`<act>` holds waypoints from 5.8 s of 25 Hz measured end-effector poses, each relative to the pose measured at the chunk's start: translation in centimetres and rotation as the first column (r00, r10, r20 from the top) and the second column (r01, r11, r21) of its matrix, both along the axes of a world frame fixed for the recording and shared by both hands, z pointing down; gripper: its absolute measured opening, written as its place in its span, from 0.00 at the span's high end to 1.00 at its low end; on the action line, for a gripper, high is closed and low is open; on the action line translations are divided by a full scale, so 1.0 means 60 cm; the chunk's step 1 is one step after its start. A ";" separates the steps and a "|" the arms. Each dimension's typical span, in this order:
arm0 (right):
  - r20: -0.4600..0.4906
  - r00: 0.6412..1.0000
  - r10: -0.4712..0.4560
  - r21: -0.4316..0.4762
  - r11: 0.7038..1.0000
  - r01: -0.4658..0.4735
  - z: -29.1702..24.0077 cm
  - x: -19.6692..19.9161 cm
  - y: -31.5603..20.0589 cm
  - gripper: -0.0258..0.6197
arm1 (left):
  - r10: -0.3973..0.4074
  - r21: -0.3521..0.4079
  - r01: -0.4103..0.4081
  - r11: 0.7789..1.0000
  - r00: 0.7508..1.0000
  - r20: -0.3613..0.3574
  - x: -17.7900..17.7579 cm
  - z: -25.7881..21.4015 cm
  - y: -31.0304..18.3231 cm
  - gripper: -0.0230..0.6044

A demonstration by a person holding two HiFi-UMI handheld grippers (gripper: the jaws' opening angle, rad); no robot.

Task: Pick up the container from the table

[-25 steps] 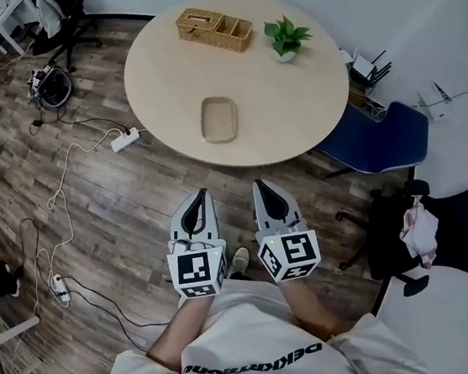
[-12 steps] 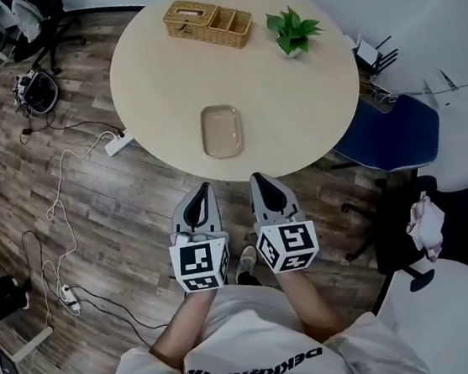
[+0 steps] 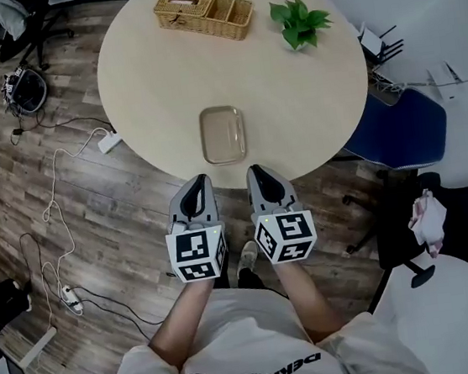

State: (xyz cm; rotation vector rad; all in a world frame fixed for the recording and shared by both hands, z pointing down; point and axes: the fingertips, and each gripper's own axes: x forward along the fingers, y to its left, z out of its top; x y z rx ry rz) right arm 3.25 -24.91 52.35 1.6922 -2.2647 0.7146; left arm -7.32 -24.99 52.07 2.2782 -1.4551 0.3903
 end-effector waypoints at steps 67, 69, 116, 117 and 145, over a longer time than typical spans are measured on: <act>0.192 0.975 0.112 -0.299 0.953 -0.051 0.277 0.039 -0.160 0.80 | -0.167 -0.389 0.028 0.921 0.929 -0.331 0.014 0.280 -0.167 0.83; 0.196 0.974 0.109 -0.294 0.955 -0.047 0.273 0.039 -0.156 0.81 | -0.175 -0.397 0.025 0.917 0.922 -0.346 0.014 0.278 -0.167 0.84; 0.174 0.983 -0.050 -0.022 0.998 0.055 -0.099 0.034 0.117 0.82 | -0.098 -0.126 0.056 0.990 0.929 -0.357 0.009 -0.088 0.113 0.86; 0.172 0.984 -0.053 -0.016 0.998 0.056 -0.105 0.034 0.124 0.82 | -0.095 -0.119 0.056 0.991 0.930 -0.356 0.009 -0.095 0.120 0.86; 0.096 0.991 -0.096 0.237 0.969 0.071 -0.286 0.046 0.245 0.82 | -0.038 0.120 0.077 0.990 0.955 -0.293 0.020 -0.272 0.240 0.86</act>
